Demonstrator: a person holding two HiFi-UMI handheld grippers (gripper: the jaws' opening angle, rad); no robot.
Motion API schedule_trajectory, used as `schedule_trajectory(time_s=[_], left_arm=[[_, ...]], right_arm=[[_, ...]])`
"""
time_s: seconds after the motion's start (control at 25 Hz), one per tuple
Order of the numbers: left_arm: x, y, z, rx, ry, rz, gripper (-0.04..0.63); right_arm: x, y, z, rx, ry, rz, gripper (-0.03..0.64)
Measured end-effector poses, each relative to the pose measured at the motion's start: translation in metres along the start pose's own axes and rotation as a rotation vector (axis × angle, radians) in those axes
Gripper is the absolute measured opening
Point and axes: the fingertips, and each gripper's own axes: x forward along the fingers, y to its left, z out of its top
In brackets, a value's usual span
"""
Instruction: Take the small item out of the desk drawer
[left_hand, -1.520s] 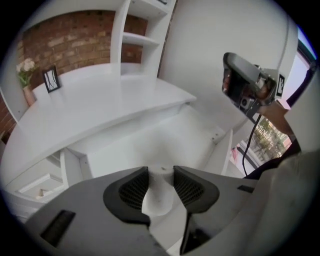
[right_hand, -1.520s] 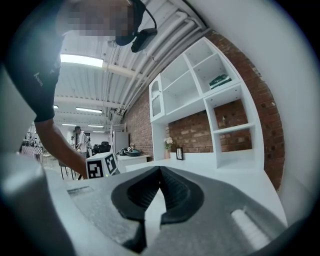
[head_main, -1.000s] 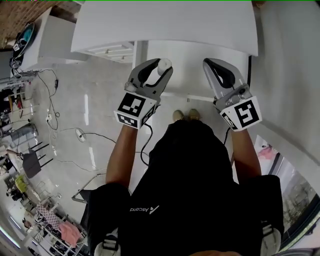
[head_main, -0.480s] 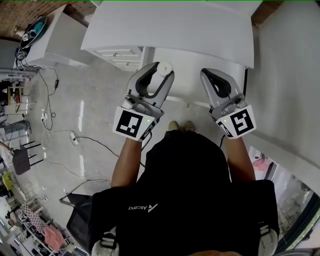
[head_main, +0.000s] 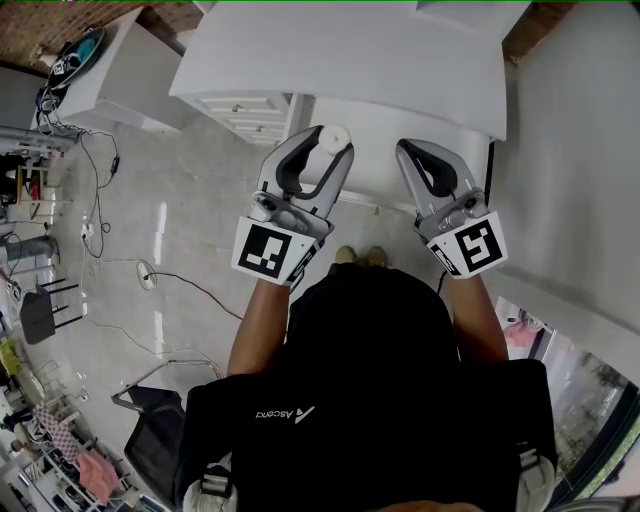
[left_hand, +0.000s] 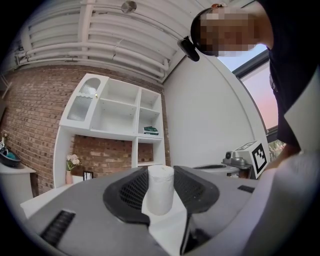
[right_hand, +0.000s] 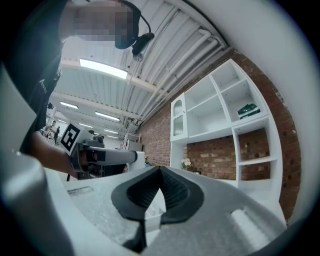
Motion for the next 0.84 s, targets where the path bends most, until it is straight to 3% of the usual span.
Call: schedule_trajectory(time_s=[0.84], left_arm=[[-0.012,0.003,0.01,-0.007,-0.036,-0.032,0.156]], right_arm=[[0.001,0.013,0.004,-0.015,0.013,-0.023,-0.002]])
